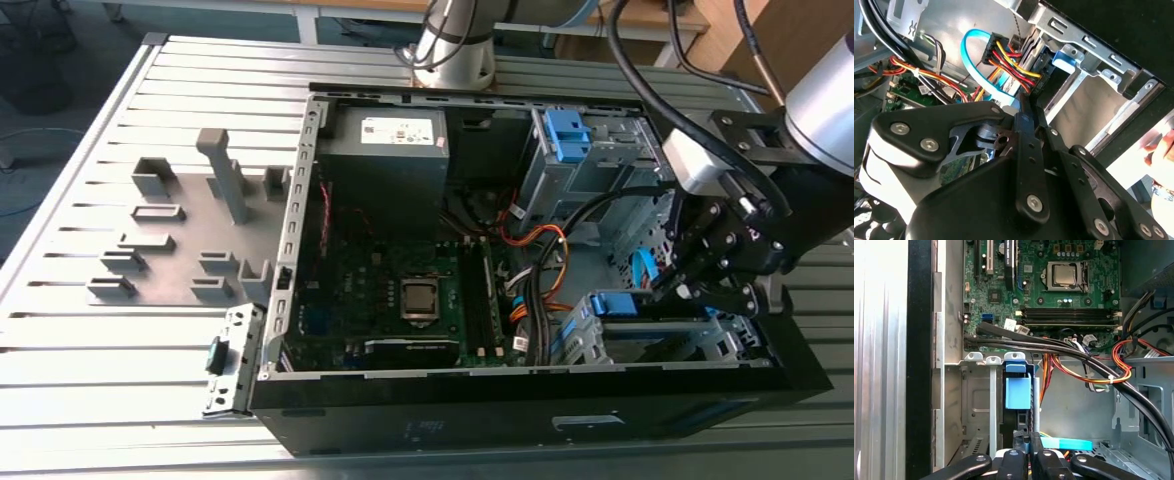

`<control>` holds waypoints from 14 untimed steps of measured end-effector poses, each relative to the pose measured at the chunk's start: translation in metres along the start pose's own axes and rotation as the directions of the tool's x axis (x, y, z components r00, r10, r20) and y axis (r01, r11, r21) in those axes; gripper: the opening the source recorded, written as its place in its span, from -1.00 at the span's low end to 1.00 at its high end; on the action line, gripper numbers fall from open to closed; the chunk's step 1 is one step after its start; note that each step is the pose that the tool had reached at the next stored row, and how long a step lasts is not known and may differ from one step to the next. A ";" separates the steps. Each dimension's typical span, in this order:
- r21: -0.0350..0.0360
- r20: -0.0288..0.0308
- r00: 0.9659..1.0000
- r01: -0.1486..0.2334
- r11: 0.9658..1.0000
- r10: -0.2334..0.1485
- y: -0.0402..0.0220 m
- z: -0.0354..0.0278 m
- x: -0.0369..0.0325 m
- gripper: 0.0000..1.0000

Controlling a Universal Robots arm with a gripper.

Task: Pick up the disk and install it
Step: 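Insert the second disk wire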

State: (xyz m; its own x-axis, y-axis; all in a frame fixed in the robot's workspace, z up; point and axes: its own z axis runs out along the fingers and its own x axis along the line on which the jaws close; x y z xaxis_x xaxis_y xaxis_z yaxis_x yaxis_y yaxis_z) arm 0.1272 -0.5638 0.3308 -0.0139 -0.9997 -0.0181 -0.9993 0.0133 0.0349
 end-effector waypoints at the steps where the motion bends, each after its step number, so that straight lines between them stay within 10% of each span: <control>1: 0.000 0.000 1.000 0.000 1.000 0.000 0.0000 0.0002 0.0001 -0.68; 10: 0.000 0.005 1.000 0.002 1.000 -0.002 0.0003 -0.0085 0.0000 -0.68; 14: 0.000 0.036 0.999 0.003 1.000 -0.003 0.0003 -0.0084 0.0003 -0.68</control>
State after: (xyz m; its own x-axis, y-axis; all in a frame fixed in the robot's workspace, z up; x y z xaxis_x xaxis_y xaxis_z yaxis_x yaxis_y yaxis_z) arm 0.1271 -0.5643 0.3392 -0.0126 -0.9985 -0.0539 -0.9993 0.0107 0.0353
